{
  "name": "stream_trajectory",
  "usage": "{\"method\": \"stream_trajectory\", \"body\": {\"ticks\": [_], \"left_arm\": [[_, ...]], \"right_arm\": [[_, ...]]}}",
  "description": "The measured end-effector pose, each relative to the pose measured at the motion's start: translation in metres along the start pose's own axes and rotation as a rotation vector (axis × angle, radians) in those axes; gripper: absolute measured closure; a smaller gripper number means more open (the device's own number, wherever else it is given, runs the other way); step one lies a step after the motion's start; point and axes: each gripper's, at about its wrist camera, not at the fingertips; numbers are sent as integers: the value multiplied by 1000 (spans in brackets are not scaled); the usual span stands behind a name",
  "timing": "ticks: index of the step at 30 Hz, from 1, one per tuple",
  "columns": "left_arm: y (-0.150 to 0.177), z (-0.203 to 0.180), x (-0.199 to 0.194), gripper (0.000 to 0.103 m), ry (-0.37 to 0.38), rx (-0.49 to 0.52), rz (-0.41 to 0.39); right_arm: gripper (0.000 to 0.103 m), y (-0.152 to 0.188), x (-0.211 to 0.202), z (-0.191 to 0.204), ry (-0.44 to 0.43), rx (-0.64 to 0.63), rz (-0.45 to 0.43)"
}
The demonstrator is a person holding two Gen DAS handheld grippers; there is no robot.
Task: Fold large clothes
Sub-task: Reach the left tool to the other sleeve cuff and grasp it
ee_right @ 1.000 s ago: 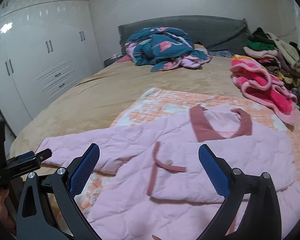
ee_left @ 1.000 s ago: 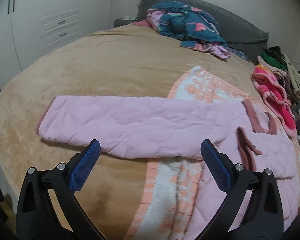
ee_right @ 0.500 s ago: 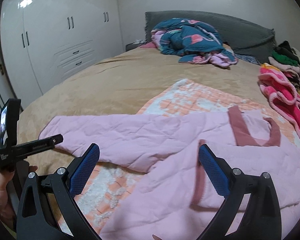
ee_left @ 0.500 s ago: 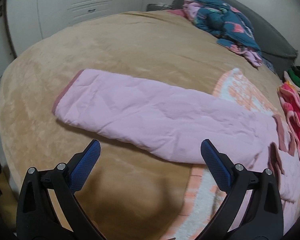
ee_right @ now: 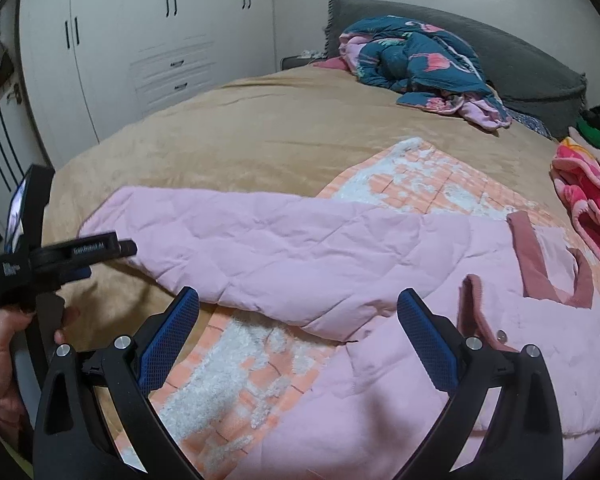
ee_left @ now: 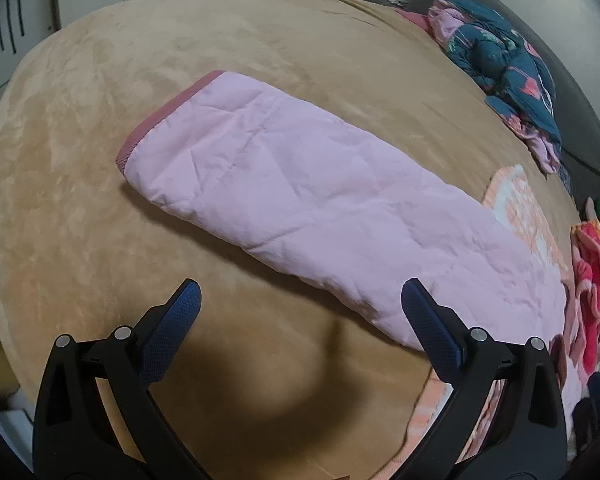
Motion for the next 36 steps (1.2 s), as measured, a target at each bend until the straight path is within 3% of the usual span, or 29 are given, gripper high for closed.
{"method": "stream_trajectory", "body": {"ticks": [6, 9, 24, 26, 29, 33, 36], "left_arm": [[-5, 12, 11, 9, -3, -44, 7], [-8, 20, 21, 9, -56, -62, -1], [-37, 47, 47, 10, -2, -165, -73], [-44, 50, 46, 25, -19, -181, -91], [-49, 49, 38, 69, -26, -174, -125], [-57, 46, 13, 95, 16, -196, -204], [-68, 40, -15, 99, 79, -187, -262]], "right_arm": [[4, 10, 14, 10, -18, -21, 21], [4, 16, 16, 7, -21, -3, 29], [4, 34, -9, -41, 46, 77, 15], [4, 37, -14, -48, 62, 81, 11], [4, 39, -20, -56, 78, 94, 1], [4, 41, -28, -69, 63, 143, -9], [4, 43, -34, -74, 82, 150, -14]]}}
Point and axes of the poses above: each gripper's, at about its wrist camera, not at the fingertips, and x roughly the way its jaws point, z to its left, y to its underside, and after that the axes turned 7 degrees about -z, right-handed
